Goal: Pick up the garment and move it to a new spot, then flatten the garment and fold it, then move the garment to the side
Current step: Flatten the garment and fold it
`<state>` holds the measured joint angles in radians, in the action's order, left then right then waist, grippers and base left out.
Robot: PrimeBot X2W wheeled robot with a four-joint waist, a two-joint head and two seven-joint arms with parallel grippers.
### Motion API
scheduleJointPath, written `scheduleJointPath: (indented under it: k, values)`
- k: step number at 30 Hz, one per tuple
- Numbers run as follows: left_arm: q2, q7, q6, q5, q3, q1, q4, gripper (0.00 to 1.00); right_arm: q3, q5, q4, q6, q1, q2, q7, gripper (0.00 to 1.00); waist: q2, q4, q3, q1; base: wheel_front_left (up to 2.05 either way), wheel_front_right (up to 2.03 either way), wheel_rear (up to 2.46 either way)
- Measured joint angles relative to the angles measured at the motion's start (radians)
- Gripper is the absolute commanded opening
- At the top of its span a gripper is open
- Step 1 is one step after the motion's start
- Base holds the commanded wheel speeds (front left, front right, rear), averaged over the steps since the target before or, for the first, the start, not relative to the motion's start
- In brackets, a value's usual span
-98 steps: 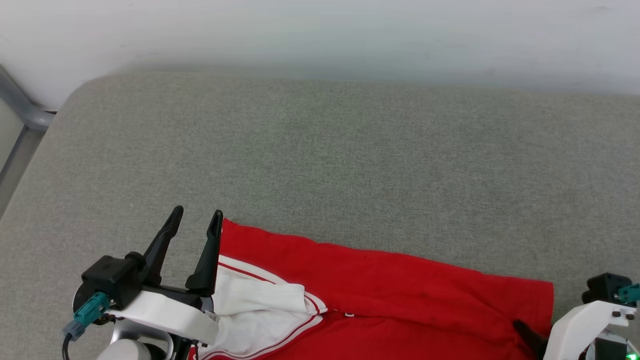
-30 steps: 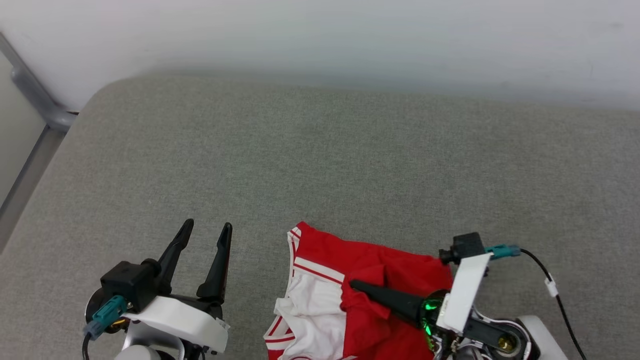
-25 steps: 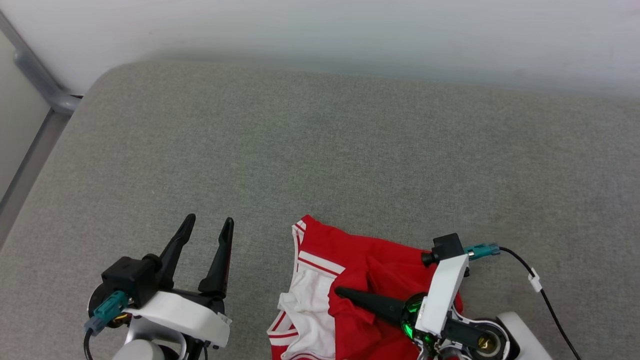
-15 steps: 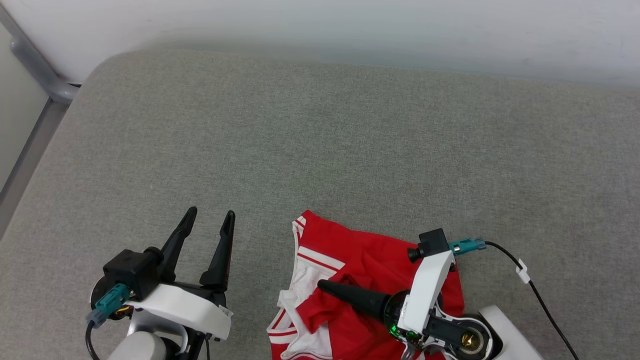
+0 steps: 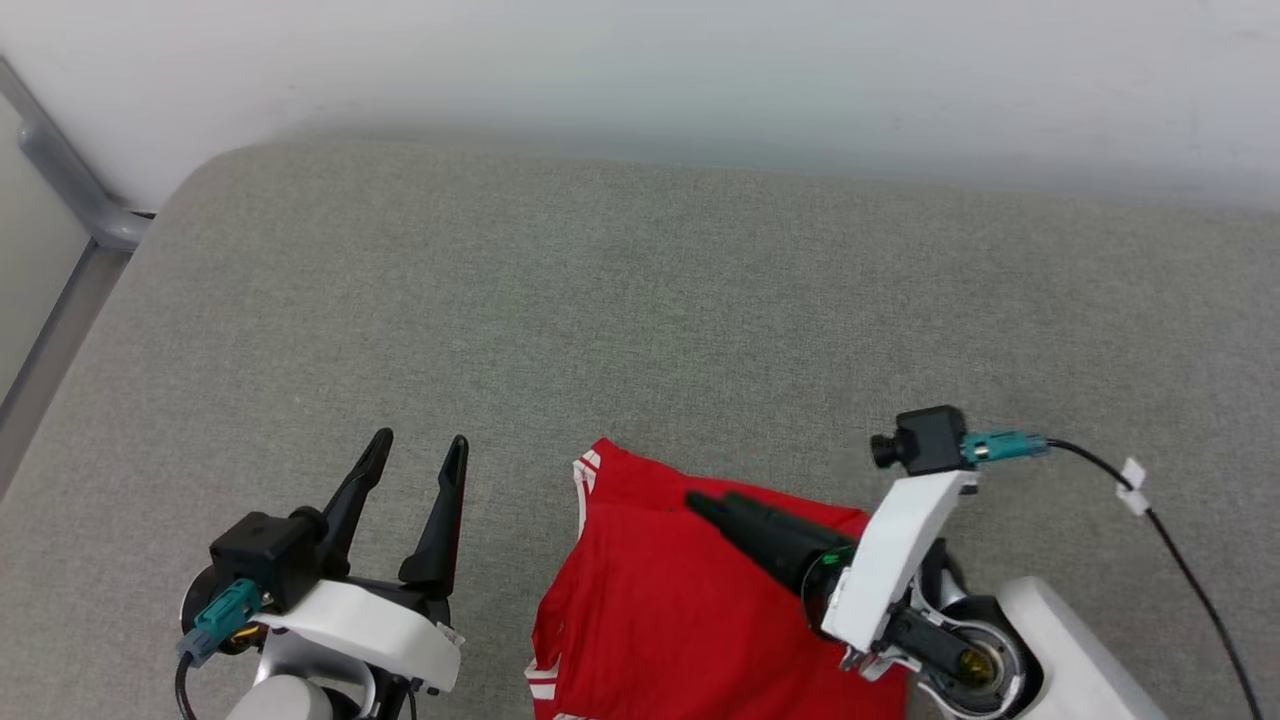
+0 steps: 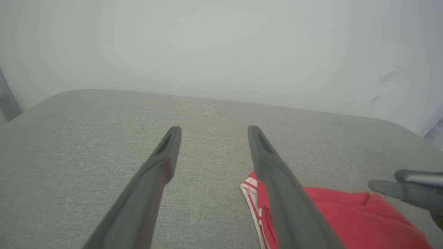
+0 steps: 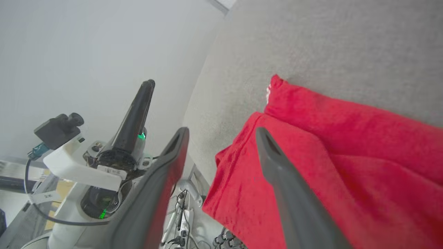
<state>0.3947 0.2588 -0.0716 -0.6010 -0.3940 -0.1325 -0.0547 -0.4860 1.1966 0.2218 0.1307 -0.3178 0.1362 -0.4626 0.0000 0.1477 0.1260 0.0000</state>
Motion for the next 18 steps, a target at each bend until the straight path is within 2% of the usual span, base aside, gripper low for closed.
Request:
scheduleJointPath:
  k: [6,10,18]
  values:
    - [0.003,0.001,-0.018,0.006,0.011,0.023,0.006,1.00,0.102,-0.265,-0.018,0.000,0.011,0.067,0.178,1.00,0.0000,-0.020,-0.025,0.0000,0.00,0.00,0.00]
    - [0.004,0.001,-0.030,0.006,0.019,0.039,0.011,1.00,0.239,-0.506,-0.028,0.000,0.047,0.099,0.256,1.00,0.0000,-0.040,-0.042,-0.0001,0.00,0.00,0.00]
    - [0.007,0.001,-0.052,0.006,0.032,0.064,0.014,1.00,0.513,-0.881,-0.183,0.000,0.174,0.042,0.355,1.00,0.0000,-0.078,-0.077,0.0000,0.00,0.00,0.00]
